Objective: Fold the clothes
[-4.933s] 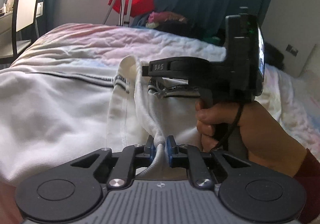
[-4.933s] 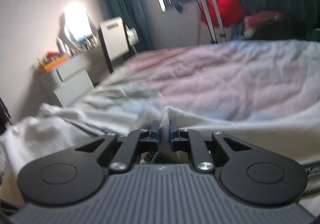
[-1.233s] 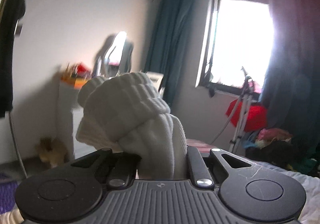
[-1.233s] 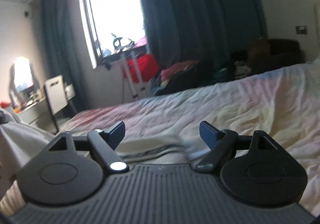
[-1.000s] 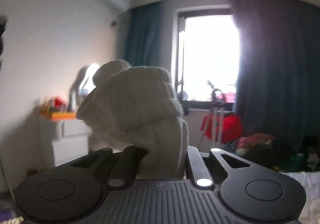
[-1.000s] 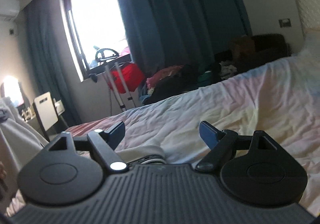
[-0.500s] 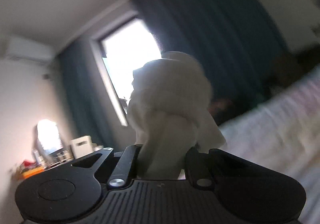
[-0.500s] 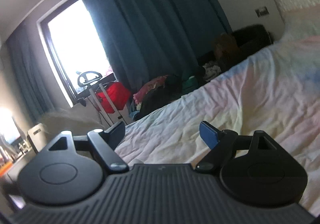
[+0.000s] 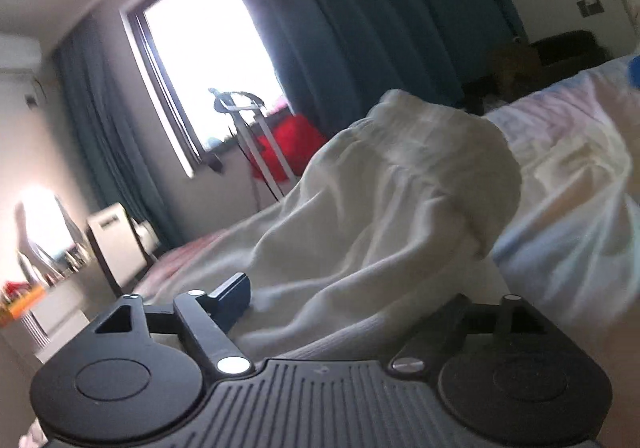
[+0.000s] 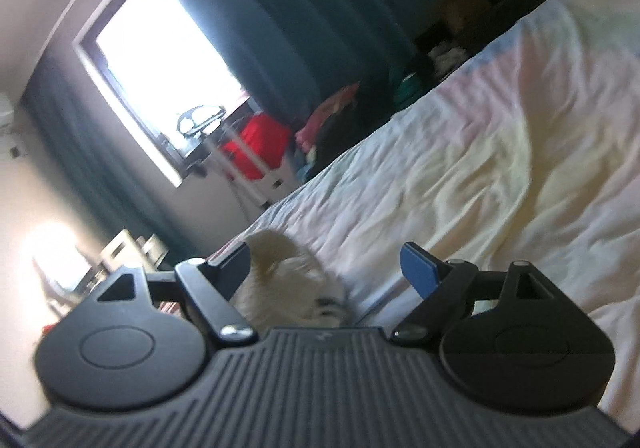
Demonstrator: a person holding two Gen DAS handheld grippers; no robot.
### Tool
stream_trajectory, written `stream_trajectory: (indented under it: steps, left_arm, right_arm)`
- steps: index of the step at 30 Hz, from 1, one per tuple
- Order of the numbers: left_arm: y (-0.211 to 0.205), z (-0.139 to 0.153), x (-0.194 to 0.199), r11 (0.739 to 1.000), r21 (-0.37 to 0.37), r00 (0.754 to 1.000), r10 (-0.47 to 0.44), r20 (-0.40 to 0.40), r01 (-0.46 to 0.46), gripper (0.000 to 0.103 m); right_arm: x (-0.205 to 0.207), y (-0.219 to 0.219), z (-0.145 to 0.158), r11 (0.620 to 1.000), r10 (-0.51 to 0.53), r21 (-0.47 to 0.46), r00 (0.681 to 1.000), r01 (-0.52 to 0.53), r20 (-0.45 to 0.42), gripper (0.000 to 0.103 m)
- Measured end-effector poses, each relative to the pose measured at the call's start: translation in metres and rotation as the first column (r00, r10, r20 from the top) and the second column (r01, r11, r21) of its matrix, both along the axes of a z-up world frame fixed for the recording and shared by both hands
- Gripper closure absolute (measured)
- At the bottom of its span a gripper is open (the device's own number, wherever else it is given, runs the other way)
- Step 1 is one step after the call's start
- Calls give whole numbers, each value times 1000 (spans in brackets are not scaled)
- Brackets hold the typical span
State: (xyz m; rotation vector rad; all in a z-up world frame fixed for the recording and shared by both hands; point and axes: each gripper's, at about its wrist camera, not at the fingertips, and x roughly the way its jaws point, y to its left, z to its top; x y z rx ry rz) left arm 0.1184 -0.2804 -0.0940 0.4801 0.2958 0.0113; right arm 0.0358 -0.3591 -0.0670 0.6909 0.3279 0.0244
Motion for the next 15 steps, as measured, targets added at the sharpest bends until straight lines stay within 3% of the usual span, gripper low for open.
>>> stream_trajectory:
  steps: [5,11,15]
  left_arm:
    - [51,17,-10,998,-55,990,-41,-133,34,13]
    - [137,32,-45,994,-105,985,-58,-160,41,10]
    - [182,35,-61,991,-130,985,-50,-166,28,10]
  right_arm:
    - [0,16,-1,999,35,8,999,-35,-38,19]
    - [8,30,-19,990,80,124,991,-66,-106,19]
    - [18,45,-35,984,115,149,983,-93,-143,19]
